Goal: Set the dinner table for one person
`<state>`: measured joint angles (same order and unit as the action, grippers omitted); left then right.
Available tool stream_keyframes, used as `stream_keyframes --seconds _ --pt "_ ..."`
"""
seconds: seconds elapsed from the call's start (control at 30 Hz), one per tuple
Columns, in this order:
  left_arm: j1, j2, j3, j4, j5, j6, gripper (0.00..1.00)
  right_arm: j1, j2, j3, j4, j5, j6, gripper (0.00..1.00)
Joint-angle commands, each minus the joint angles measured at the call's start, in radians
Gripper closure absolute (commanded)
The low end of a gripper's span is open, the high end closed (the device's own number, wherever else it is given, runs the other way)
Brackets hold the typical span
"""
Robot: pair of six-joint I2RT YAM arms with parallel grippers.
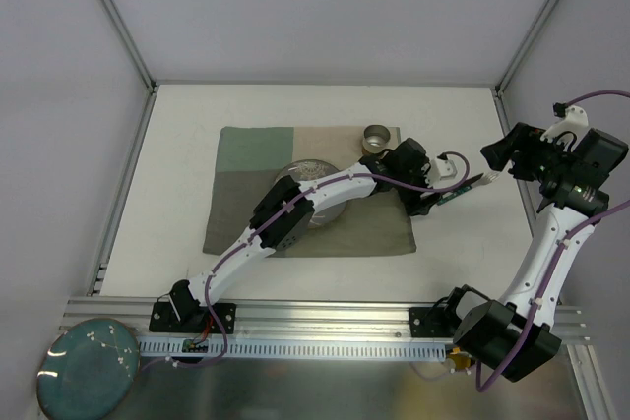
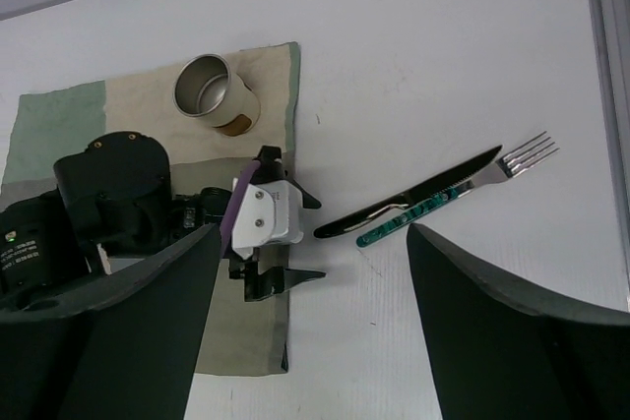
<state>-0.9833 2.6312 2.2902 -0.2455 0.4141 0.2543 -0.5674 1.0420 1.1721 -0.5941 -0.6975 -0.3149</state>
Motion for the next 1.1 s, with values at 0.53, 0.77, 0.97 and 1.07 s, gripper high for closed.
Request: stream_keyframes --seconds 0.53,0.77,0.97,1.07 --pt "-0.023 0.021 0.032 0.089 -0.024 -0.038 0.52 -0.028 -0.013 0.047 0.008 -0.148 0.057 0.21" --pt "-0.028 0.024 0.032 0.092 -0.044 -0.040 0.56 -0.034 -0.016 0.057 0.007 -0.181 0.086 0.21" --pt "-0.029 0.026 0.032 0.092 -0.047 -0.038 0.68 -0.038 -0.016 0.064 0.007 -0.206 0.094 0.21" --pt "-0.029 0.026 0.032 0.092 -0.052 -0.040 0.76 -0.040 -0.016 0.063 0.007 -0.215 0.100 0.21"
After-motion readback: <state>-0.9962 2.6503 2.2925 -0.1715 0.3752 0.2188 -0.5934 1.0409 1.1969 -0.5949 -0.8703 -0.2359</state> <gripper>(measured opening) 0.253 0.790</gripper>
